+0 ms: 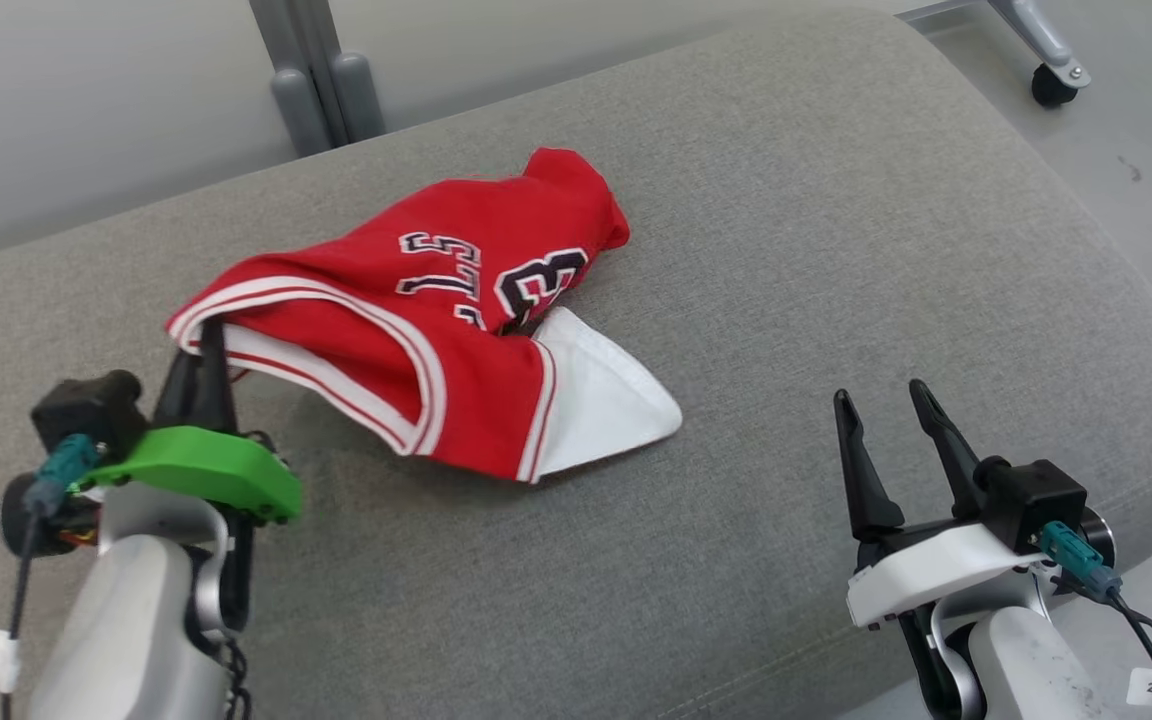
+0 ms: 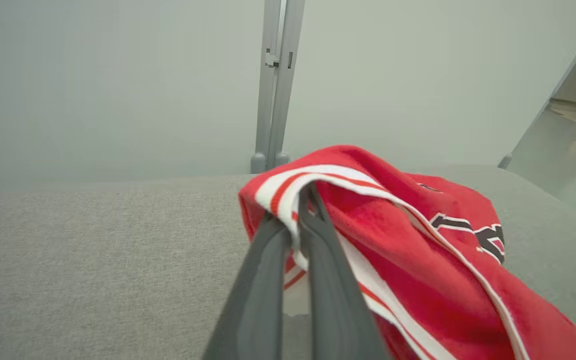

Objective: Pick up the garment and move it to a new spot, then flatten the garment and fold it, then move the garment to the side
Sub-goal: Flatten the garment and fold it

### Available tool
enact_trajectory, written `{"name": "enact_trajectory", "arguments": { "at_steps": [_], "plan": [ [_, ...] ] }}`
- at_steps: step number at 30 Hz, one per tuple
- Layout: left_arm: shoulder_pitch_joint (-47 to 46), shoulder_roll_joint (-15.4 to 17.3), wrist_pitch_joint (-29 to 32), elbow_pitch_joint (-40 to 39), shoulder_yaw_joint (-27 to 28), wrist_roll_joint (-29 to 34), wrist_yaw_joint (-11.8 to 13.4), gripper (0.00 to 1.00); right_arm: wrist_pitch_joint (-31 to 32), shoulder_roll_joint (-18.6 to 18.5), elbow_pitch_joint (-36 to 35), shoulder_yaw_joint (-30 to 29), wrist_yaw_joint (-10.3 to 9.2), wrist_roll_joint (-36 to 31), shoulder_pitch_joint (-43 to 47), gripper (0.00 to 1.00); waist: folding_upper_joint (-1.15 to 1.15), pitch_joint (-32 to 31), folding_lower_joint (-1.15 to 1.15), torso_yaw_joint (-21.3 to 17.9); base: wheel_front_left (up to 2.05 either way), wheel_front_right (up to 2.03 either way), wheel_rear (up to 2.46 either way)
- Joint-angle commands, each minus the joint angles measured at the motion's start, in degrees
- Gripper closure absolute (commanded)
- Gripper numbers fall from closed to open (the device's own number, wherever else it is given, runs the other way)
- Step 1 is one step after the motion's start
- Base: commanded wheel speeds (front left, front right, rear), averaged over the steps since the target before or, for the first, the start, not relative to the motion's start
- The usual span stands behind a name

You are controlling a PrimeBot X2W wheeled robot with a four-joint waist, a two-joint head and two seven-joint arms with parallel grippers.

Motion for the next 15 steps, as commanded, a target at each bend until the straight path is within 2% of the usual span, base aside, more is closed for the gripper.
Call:
{"name": "enact_trajectory", "arguments": {
  "at_steps": [1, 7, 12, 13, 14, 15],
  "plan": [
    [-1.72, 1.75, 0.74, 0.03, 0.92, -0.27, 0.51, 1.0, -0.23, -0.09, -0.28, -0.06, -0.01, -0.02, -0.22, 0.0, 0.0, 0.66, 0.0, 0.56, 0.0, 0.0, 0.0],
    [-6.51, 7.1, 3.85, 4.61, 2.35, 0.62, -0.18, 1.0, -0.23, -0.09, -0.3, 0.42, 0.0, 0.07, -1.27, 0.0, 0.0, 2.35, 0.0, 0.47, 0.0, 0.0, 0.0],
    [-10.71, 8.29, 3.58, 10.12, 2.32, 1.19, 0.0, 1.0, -0.24, -0.1, -0.3, 0.49, -0.01, 0.23, -1.71, 0.0, 0.0, 3.2, 0.0, 0.17, 0.0, 0.0, 0.0],
    [-11.35, 8.31, 3.48, 11.25, 2.24, 1.38, 0.39, 0.82, -0.23, -0.1, -0.26, 0.39, 0.0, 0.14, -1.68, 0.0, 0.0, 3.31, 0.0, 0.24, 0.0, 0.0, 0.0],
    [-11.64, 8.22, 3.66, 12.25, 2.15, 1.5, 0.64, 0.31, -0.24, -0.09, -0.25, 0.3, 0.0, 0.07, -1.67, 0.0, 0.0, 3.37, 0.0, 0.32, 0.0, 0.0, 0.0],
    [-12.03, 7.89, 3.81, 13.26, 1.75, 1.8, 0.72, 0.0, -0.23, -0.09, -0.25, 0.09, 0.0, -0.04, -1.62, 0.0, 0.0, 3.4, 0.0, 0.55, 0.0, 0.0, 0.0]
  ]
}}
